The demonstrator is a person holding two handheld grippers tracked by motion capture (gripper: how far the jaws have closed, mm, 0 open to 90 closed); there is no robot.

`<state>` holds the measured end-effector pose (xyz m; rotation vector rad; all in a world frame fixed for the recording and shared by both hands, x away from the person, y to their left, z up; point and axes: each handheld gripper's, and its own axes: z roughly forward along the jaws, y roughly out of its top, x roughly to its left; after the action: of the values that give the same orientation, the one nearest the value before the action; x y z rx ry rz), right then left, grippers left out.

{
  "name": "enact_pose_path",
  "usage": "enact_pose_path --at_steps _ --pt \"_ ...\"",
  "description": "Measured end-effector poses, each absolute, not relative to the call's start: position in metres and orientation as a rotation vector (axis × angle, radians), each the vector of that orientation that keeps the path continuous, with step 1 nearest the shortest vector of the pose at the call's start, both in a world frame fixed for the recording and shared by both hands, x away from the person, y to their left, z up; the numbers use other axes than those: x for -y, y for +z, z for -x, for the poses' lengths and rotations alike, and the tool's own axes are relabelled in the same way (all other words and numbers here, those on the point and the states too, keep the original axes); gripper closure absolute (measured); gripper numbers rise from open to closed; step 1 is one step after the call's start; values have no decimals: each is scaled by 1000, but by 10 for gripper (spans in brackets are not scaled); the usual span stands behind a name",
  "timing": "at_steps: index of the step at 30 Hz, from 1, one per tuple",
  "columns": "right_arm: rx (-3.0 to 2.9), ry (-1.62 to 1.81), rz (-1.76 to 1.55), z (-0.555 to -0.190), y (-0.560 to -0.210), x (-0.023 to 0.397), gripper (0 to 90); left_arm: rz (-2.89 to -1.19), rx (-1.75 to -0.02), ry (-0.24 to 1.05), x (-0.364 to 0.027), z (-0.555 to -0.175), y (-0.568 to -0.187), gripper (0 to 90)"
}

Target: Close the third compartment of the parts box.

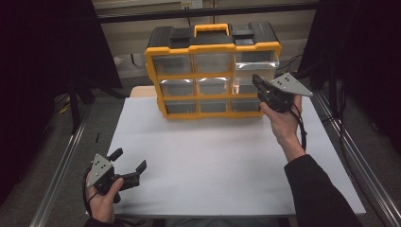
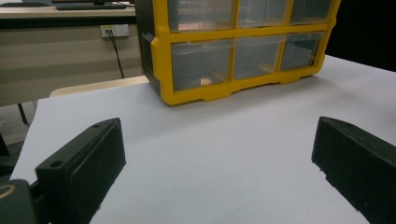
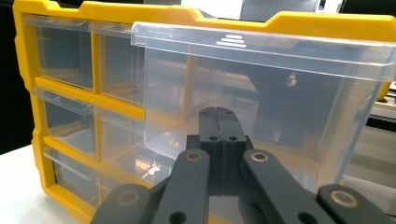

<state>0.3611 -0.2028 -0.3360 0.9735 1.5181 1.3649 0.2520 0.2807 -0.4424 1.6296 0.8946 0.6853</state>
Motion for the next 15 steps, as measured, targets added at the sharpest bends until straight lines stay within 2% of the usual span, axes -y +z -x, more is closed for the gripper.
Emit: enact_pose_path --at_steps 15 --pt "-1524 1322 -992 -377 -333 205 899 -1626 -902 683 -280 -252 -442 27"
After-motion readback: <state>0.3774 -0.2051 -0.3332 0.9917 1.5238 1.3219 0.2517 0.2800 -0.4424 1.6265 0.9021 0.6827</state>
